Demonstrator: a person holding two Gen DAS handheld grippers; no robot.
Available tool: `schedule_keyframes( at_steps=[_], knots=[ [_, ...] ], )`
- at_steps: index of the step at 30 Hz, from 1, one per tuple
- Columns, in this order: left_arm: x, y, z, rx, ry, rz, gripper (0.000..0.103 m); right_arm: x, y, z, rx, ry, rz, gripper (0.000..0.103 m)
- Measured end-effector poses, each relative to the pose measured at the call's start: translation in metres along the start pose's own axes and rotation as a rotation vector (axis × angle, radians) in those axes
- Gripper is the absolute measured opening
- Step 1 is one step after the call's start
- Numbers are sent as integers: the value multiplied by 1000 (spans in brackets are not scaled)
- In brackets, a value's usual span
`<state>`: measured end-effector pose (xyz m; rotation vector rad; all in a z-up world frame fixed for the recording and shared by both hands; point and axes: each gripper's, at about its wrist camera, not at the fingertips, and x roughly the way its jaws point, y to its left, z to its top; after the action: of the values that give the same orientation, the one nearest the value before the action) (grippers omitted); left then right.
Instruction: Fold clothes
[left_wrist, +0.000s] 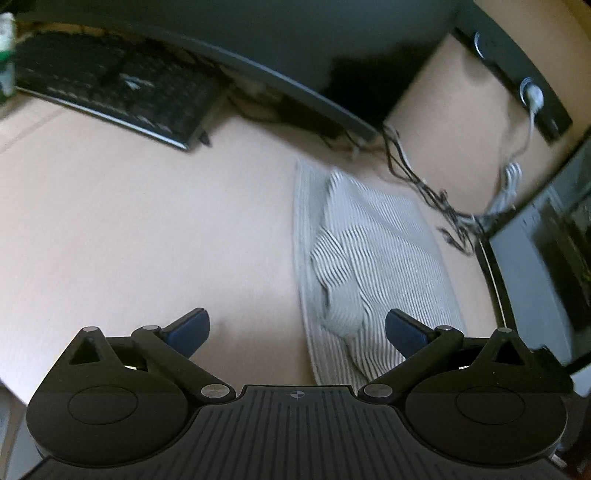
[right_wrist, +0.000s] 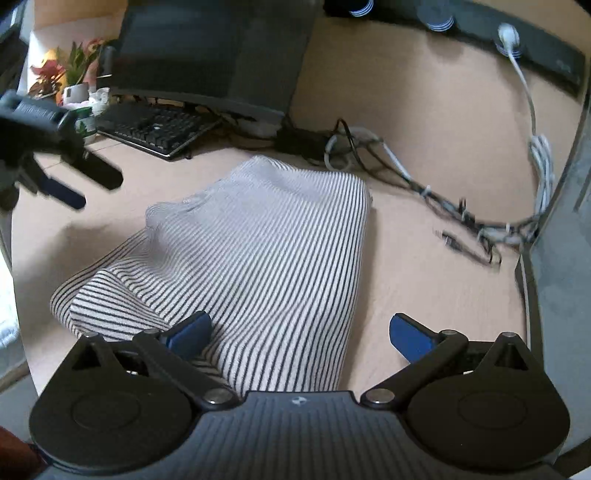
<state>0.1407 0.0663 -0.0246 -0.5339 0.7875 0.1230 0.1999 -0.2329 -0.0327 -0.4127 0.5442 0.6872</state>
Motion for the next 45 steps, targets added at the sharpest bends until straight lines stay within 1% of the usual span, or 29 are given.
schedule_keyframes(
  at_steps=[3,4,6,8,10,12,14,15,16,17,19,20,22,24,25,27,29,32,34,36,39,42,45],
  knots=[
    [-6,-10,-2,46,-15,19,103,-11,5,5,-11,-48,31,103],
    [-8,-13,-3,62,-20,25,103,-10,7,5,-16,-46,43,103],
    [-11,-21,-5,99,-28,37,103,-1,14,-1,-43,3,54,102],
    [-4,-40,-15,214,-2,46,103,5,16,-9,-35,27,56,102],
    [5,-48,-25,286,25,79,103,2,13,-6,-28,24,68,102],
    [14,-56,-35,359,51,112,103,-7,12,1,-54,2,81,96],
    [22,-63,-45,427,76,144,103,-22,16,7,-89,-45,129,86],
    [23,-61,-45,431,75,159,103,-27,19,9,-108,-59,157,81],
    [25,-59,-44,433,74,173,103,-29,24,10,-128,-63,184,72],
    [25,-56,-43,423,79,185,103,-30,29,10,-153,-58,212,70],
    [25,-47,-39,392,84,196,103,-27,44,6,-233,-38,252,70],
    [22,-42,-36,373,83,188,103,-23,52,2,-282,-30,253,70],
    [12,-36,-33,343,69,149,103,-14,65,-4,-378,-6,243,70],
    [1,-34,-32,336,54,100,103,-8,72,-10,-460,-16,221,72],
    [-4,-35,-31,344,49,76,103,-6,71,-10,-455,-13,220,72],
    [-12,-38,-32,367,43,32,103,1,61,-2,-348,22,242,72],
    [-15,-41,-35,401,45,10,103,7,52,6,-241,56,264,72],
    [-13,-44,-41,444,59,13,103,15,37,13,-93,94,293,71],
    [-12,-46,-45,473,69,15,103,16,33,11,-63,100,305,71],
    [-10,-48,-49,501,78,16,103,11,38,9,-126,81,289,72],
    [-9,-51,-55,540,92,18,103,-8,55,-3,-289,20,261,75],
    [-8,-49,-49,502,91,-7,103,-21,72,-14,-445,-29,263,76],
    [-10,-54,-49,519,91,-14,103,-19,85,-29,-548,-69,211,75]
  ],
)
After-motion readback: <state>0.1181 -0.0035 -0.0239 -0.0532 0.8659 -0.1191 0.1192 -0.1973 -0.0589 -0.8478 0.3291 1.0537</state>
